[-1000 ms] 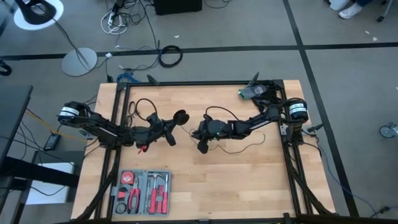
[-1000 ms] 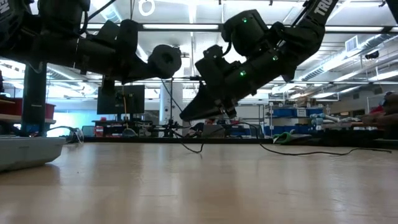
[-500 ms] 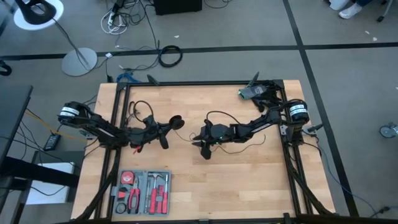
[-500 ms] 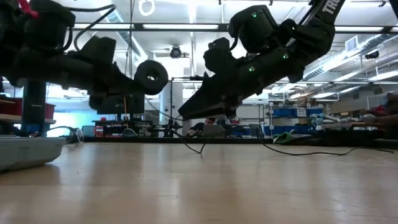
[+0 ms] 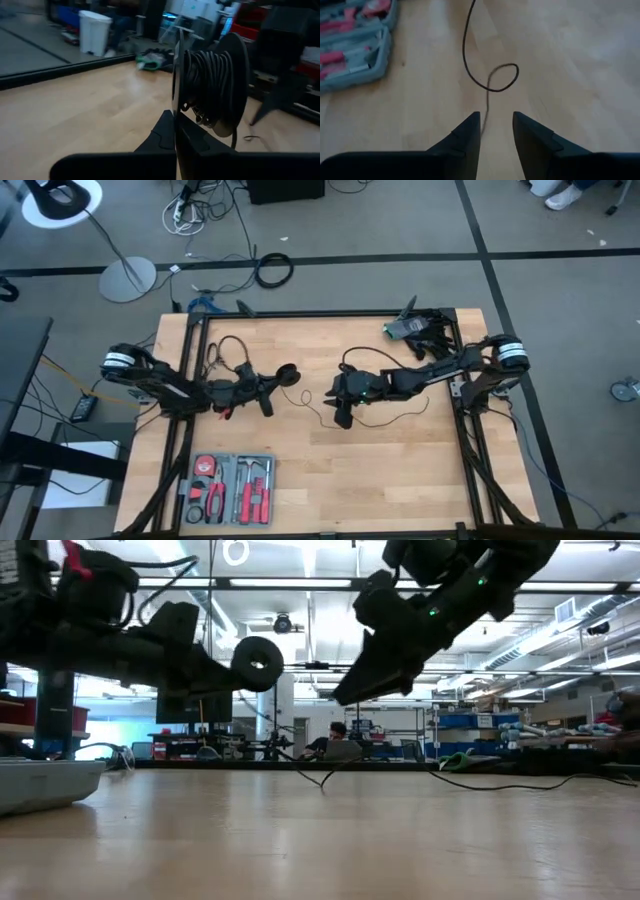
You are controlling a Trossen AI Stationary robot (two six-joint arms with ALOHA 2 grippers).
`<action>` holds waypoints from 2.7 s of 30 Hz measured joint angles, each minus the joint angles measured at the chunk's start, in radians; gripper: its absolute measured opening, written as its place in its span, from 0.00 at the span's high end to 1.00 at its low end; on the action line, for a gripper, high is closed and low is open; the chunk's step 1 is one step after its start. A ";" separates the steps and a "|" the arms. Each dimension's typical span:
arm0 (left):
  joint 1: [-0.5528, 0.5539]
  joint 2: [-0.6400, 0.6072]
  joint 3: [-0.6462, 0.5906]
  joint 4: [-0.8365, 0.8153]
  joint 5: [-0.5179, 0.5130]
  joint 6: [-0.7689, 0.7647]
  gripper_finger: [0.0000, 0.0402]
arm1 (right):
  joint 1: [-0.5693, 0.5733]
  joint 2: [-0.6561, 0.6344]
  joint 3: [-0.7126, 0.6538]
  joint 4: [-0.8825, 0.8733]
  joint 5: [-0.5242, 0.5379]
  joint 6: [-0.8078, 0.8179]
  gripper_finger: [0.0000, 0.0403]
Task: Coil cords
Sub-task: Coil the black wire on the spool
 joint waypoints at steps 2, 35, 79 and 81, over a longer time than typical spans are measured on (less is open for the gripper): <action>0.032 0.042 0.030 0.030 0.069 0.017 1.00 | 0.000 -0.027 0.000 -0.063 0.004 -0.017 0.72; 0.258 0.290 0.379 0.165 0.601 -0.009 1.00 | -0.015 0.061 -0.390 0.741 0.106 0.027 0.76; 0.258 0.290 0.377 0.164 0.595 -0.012 1.00 | -0.016 0.061 -0.365 0.850 -0.135 0.004 0.82; 0.258 0.290 0.377 0.164 0.595 -0.012 1.00 | -0.016 0.061 -0.365 0.845 -0.135 0.004 0.82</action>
